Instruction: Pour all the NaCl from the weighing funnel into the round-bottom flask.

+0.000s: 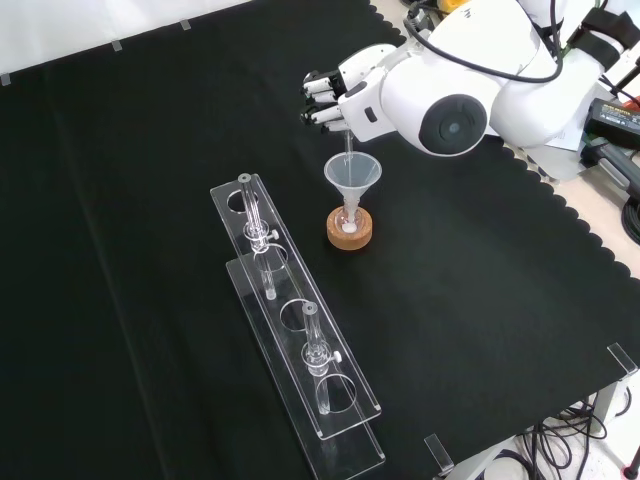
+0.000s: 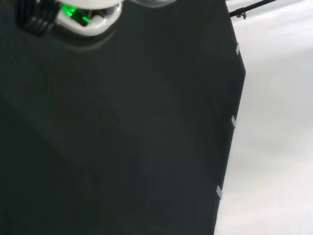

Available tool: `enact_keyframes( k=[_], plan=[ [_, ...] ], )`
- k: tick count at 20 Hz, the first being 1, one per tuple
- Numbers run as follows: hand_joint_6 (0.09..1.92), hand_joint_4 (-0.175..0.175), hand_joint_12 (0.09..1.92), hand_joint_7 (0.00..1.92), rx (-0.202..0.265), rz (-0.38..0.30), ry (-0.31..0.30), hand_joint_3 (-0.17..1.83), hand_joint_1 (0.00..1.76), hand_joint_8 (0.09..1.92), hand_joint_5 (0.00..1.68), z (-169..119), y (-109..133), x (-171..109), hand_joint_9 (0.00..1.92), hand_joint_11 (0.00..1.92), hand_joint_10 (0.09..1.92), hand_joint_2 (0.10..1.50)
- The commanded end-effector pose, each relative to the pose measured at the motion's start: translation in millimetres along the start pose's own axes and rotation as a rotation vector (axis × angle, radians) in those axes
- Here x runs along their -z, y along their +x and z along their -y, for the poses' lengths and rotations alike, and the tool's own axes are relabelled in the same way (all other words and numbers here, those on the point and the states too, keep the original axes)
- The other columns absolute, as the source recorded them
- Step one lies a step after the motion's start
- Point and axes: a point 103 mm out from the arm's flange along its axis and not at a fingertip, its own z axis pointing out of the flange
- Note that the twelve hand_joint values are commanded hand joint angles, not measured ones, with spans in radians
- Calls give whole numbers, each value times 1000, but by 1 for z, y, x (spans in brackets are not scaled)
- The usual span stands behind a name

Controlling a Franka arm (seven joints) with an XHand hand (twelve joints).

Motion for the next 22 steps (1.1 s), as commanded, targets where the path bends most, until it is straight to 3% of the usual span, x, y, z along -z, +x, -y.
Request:
enact_keyframes(
  k=[1, 8, 22],
  plan=[
    [837, 175, 1005, 583, 6, 38, -6, 702, 1100, 653, 1193, 1, 2, 6, 986, 856, 288, 669],
    [833, 175, 1004, 581, 0, 108, -3, 700, 1101, 652, 1195, 1, 3, 14, 984, 857, 286, 669],
    [828, 175, 1002, 582, -12, 86, -6, 699, 1101, 652, 1198, 3, -2, 14, 982, 856, 282, 669]
  ],
)
